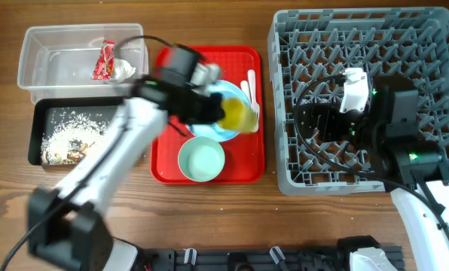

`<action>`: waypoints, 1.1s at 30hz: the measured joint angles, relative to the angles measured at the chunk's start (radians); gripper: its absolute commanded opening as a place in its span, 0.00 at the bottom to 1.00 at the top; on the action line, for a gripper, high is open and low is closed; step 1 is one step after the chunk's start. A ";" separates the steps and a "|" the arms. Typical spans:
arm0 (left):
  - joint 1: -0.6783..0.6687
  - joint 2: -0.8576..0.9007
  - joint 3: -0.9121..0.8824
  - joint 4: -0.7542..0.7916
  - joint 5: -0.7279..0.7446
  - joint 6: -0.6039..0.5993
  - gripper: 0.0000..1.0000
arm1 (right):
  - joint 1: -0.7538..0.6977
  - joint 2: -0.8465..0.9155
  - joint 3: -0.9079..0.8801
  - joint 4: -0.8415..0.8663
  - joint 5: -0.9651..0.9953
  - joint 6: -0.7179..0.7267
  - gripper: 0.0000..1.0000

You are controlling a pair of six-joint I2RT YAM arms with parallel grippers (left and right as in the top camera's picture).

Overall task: Sort waste into correct bins and load items into the dishwasher rack
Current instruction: 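Grasp the yellow cup with the left gripper and lift it, then hand the yellow cup from the left gripper to the right gripper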

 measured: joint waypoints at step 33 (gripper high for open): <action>0.200 -0.047 0.010 0.009 0.872 0.057 0.04 | 0.145 0.303 -0.007 0.830 -0.932 0.069 0.79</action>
